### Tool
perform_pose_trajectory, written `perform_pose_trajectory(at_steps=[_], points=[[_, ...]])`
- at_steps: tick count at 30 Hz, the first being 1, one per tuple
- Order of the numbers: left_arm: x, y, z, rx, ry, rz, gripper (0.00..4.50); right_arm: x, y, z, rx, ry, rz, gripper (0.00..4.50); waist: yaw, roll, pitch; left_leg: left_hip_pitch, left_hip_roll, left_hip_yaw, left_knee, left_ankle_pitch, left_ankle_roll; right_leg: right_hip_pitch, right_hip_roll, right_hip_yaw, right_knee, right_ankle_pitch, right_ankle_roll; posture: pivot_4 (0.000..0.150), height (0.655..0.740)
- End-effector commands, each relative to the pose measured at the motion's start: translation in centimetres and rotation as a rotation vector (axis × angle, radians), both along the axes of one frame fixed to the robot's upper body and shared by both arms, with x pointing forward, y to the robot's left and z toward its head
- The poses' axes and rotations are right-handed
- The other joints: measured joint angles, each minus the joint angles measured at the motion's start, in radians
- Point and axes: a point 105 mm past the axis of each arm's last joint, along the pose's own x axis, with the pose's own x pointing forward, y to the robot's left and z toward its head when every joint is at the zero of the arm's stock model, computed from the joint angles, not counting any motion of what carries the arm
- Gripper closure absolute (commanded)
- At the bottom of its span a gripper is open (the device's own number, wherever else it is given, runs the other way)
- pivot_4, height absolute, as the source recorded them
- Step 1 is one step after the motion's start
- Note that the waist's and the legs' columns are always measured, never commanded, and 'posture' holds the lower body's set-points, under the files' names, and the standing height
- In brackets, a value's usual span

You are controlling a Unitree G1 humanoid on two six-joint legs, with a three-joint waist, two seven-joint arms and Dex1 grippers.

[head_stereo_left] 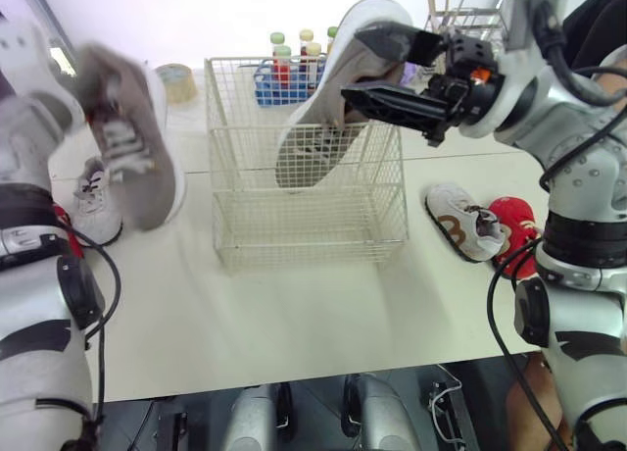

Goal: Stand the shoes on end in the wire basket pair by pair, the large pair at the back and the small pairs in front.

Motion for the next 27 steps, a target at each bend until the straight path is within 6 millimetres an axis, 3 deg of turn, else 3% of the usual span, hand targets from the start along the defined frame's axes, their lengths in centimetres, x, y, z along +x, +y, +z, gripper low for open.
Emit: perform_pose_trajectory(at_steps=[1,6,12,15,20,27], points=[[-4.9,-1.5,9.0,-0.028,-0.399,-0.016,4.47,-0.7,-0.6,0.6,-0.009,-0.036,-0.010,0.00,0.000,0.000,0.000,0.000,0.000,0.000,0.000,0.000,0.000,0.000,0.000,0.000,0.000,0.000,0.000,0.150,0.7400],[-9.2,-5.3,14.6,-0.021,-0.669,-0.118,4.47,-0.8,-0.7,-0.3,-0.033,-0.019,-0.022,0.00,0.000,0.000,0.000,0.001,0.000,-0.001,0.000,0.000,0.000,0.001,0.000,-0.001,0.000,0.000,0.000,0.150,0.7400],[-10.7,-8.5,17.3,-0.042,-0.810,-0.202,4.47,-0.9,-0.7,-0.1,-0.024,-0.039,-0.032,0.00,0.000,0.000,0.000,0.003,0.000,0.000,0.000,0.001,-0.001,0.002,0.001,-0.001,0.001,0.000,0.000,0.150,0.7400],[-10.3,-10.0,17.0,-0.044,-0.860,-0.217,4.47,-0.9,-0.7,0.0,-0.017,-0.052,-0.040,0.00,0.005,0.000,0.000,0.003,0.000,0.000,0.000,0.001,0.000,0.003,0.001,-0.001,0.001,0.000,0.000,0.150,0.7400],[-8.5,-13.4,14.6,0.021,-0.913,-0.201,4.47,-1.0,-0.6,0.0,-0.004,-0.060,-0.060,0.00,0.005,0.000,0.000,0.003,-0.001,0.000,0.000,0.001,0.000,0.004,0.000,-0.001,0.000,0.001,0.001,0.150,0.7400],[-7.7,-15.7,11.9,0.111,-1.006,-0.154,4.47,-1.5,-1.0,-0.4,0.011,-0.054,-0.109,0.00,0.000,0.000,0.000,0.002,-0.001,0.002,0.000,0.001,0.000,0.003,0.001,-0.001,-0.001,0.001,0.001,0.150,0.7400]])
